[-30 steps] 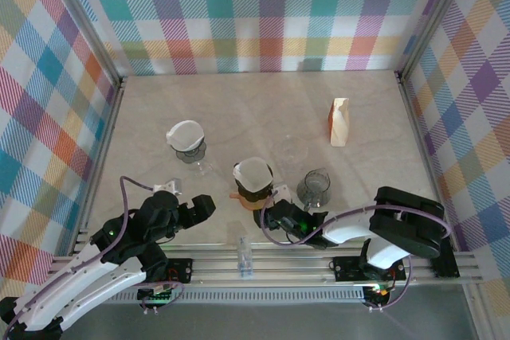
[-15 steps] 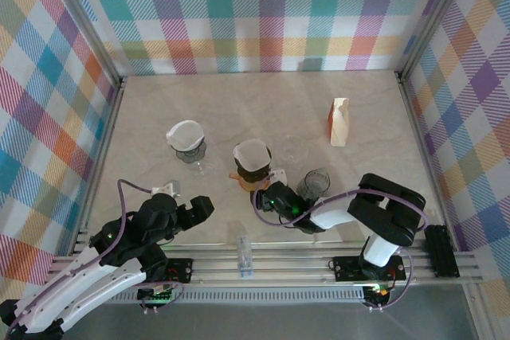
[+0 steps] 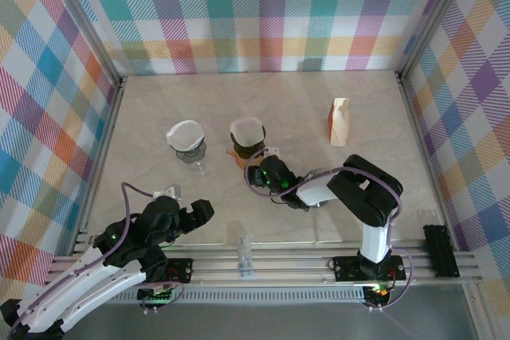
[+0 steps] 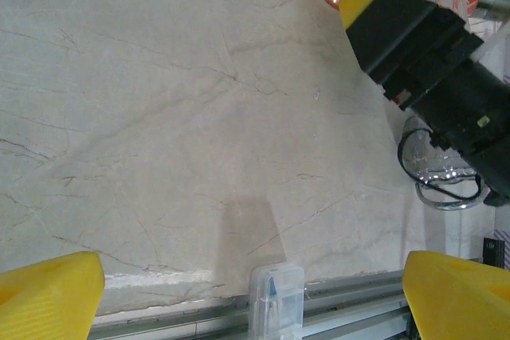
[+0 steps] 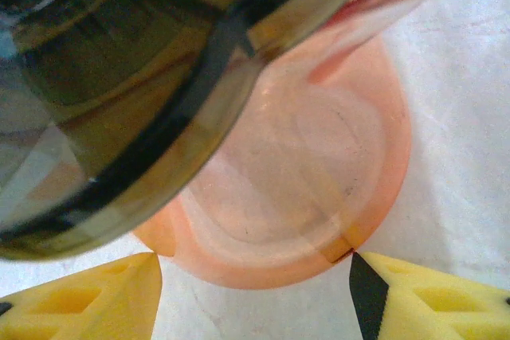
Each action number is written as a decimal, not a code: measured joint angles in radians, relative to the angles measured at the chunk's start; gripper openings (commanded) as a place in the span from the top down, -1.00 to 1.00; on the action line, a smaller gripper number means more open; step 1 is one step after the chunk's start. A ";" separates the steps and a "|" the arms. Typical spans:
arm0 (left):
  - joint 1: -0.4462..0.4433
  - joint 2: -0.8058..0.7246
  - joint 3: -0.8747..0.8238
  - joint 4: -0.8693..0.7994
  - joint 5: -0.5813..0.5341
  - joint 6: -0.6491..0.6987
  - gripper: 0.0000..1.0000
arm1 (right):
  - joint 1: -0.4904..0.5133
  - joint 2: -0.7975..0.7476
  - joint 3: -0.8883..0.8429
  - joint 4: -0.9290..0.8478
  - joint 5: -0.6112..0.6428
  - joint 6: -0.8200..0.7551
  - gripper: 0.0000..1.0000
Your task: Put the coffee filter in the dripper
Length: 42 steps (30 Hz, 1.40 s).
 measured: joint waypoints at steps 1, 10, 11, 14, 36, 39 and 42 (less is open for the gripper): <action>0.000 0.000 0.000 0.000 0.000 0.000 -0.93 | -0.007 0.010 0.016 -0.006 -0.006 -0.002 -0.30; 0.000 0.021 0.000 0.022 0.000 0.000 -0.93 | -0.038 0.048 0.101 -0.060 -0.047 -0.007 -0.37; 0.000 0.026 0.000 0.024 0.000 0.001 -0.94 | -0.038 0.047 0.099 -0.065 -0.051 -0.004 -0.38; 0.000 0.037 0.000 0.027 0.000 0.005 -0.95 | -0.035 0.031 0.087 -0.092 -0.057 0.001 -0.39; 0.000 0.249 0.096 0.131 -0.046 0.118 -1.00 | 0.005 -0.647 0.053 -0.895 -0.030 0.110 -0.45; 0.000 0.253 0.095 0.143 -0.057 0.118 -1.00 | -0.079 -0.682 0.088 -1.043 -0.013 0.109 -0.45; 0.000 0.261 0.095 0.155 -0.064 0.118 -1.00 | -0.156 -0.692 0.113 -1.157 0.000 0.106 -0.47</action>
